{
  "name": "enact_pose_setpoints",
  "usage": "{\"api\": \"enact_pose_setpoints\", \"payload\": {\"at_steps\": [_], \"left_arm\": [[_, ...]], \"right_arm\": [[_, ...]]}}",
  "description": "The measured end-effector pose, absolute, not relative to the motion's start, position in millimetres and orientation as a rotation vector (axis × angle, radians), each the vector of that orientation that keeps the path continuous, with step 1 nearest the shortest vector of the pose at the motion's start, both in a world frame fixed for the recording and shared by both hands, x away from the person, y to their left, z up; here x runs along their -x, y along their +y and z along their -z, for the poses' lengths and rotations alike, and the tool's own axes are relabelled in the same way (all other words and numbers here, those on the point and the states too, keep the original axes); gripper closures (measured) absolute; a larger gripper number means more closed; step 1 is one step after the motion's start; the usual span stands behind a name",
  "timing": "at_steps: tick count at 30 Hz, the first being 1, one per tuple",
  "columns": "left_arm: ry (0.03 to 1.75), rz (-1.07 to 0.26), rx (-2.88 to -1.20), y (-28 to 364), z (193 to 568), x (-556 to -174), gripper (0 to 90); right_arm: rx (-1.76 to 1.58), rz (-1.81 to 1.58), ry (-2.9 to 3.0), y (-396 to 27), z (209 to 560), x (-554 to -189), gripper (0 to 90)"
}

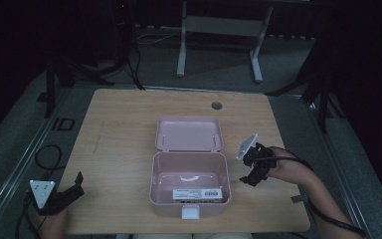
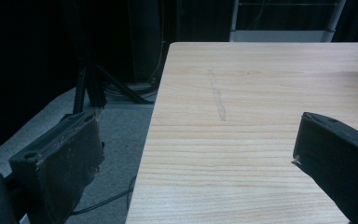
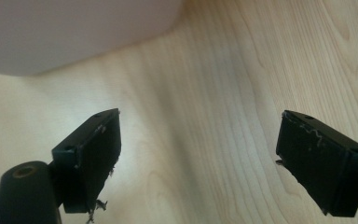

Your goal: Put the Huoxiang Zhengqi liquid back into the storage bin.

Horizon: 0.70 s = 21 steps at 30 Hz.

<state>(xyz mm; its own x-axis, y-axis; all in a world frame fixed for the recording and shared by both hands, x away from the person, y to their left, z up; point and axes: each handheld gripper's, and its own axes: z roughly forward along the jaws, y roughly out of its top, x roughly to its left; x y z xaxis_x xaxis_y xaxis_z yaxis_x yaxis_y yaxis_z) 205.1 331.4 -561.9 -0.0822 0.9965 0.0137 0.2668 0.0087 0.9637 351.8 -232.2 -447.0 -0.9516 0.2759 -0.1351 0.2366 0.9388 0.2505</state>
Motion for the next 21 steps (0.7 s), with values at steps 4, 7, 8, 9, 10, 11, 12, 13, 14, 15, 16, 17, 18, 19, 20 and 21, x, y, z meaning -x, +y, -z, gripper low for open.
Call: {"api": "enact_pose_setpoints", "payload": {"at_steps": [4, 7, 8, 9, 10, 11, 12, 13, 14, 15, 16, 17, 18, 19, 20, 21], "left_arm": [[1.469, -1.133, -1.367, 331, 562, -205, 1.7], [1.469, -1.134, -1.368, 331, 562, -205, 1.7], [1.469, -1.133, -1.367, 331, 562, -205, 1.7], [1.469, -1.133, -1.367, 331, 562, -205, 1.7], [1.469, -1.132, -1.368, 331, 562, -205, 1.6], [1.469, -1.132, -1.368, 331, 562, -205, 1.7], [1.468, -1.133, -1.367, 331, 562, -205, 1.7], [1.468, -1.134, -1.366, 331, 562, -205, 1.7], [1.468, -1.133, -1.366, 331, 562, -205, 1.7], [1.468, -1.133, -1.366, 331, 562, -205, 1.7], [1.468, -1.133, -1.366, 331, 562, -205, 1.7], [1.468, -1.133, -1.366, 331, 562, -205, 1.7], [1.468, -1.132, -1.367, 331, 562, -205, 1.7], [1.468, -1.132, -1.367, 331, 562, -205, 1.6], [1.468, -1.132, -1.367, 332, 562, -205, 1.7], [1.467, -1.132, -1.366, 332, 562, -205, 1.7]], "right_arm": [[-0.464, -0.404, 2.884, -241, 469, -358, 13.6], [-0.497, -0.438, 2.848, -246, 483, -360, 13.2], [-0.521, -0.452, 2.846, -248, 487, -362, 13.2], [-0.543, -0.461, 2.840, -249, 491, -362, 13.2], [-0.556, -0.462, 2.828, -250, 496, -362, 13.2], [-0.569, -0.456, 2.820, -251, 500, -362, 13.2], [-0.577, -0.457, 2.816, -252, 503, -362, 13.0], [-0.593, -0.465, 2.805, -253, 506, -362, 12.9], [-0.618, -0.490, 2.787, -254, 509, -362, 12.8], [-0.646, -0.525, 2.770, -256, 511, -362, 12.7], [-0.677, -0.552, 2.756, -258, 513, -363, 11.9], [-0.707, -0.571, 2.723, -260, 516, -362, 11.8], [-0.729, -0.593, 2.690, -262, 518, -362, 11.8], [-0.762, -0.619, 2.668, -264, 519, -363, 11.8], [-0.792, -0.649, 2.637, -267, 521, -363, 11.8], [-0.833, -0.676, 2.605, -269, 523, -364, 11.8]]}}
